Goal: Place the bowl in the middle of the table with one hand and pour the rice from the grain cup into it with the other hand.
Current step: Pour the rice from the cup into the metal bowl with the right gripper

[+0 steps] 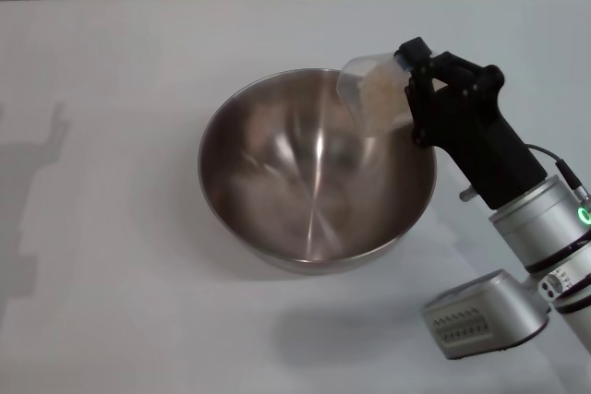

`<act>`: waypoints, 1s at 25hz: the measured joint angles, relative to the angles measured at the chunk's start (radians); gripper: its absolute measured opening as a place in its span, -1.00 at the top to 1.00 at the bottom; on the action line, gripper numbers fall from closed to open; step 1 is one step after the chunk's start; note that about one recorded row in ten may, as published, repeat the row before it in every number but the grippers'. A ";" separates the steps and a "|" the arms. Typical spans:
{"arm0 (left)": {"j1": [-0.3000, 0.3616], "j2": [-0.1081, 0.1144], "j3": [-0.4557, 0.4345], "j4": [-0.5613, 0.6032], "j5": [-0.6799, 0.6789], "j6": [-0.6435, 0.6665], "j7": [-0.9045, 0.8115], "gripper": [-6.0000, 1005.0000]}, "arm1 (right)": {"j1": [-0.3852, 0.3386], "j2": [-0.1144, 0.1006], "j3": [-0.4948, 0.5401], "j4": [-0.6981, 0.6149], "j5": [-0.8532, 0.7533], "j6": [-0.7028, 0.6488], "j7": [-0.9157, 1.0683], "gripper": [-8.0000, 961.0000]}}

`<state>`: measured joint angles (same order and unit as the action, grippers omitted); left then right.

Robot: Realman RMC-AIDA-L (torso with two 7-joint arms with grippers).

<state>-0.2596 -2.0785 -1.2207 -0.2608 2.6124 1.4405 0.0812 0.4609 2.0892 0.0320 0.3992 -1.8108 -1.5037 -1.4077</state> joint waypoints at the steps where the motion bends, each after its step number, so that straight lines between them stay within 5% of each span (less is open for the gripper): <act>1: 0.000 0.000 0.000 0.000 0.000 0.000 0.000 -0.62 | 0.003 0.000 0.001 0.004 0.000 0.003 -0.023 0.97; 25: -0.001 0.000 0.001 -0.006 0.000 -0.012 -0.026 -0.62 | 0.049 0.002 0.006 0.074 -0.044 0.057 -0.421 0.97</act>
<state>-0.2607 -2.0785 -1.2195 -0.2672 2.6124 1.4282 0.0551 0.5101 2.0908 0.0384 0.4732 -1.8551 -1.4464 -1.8289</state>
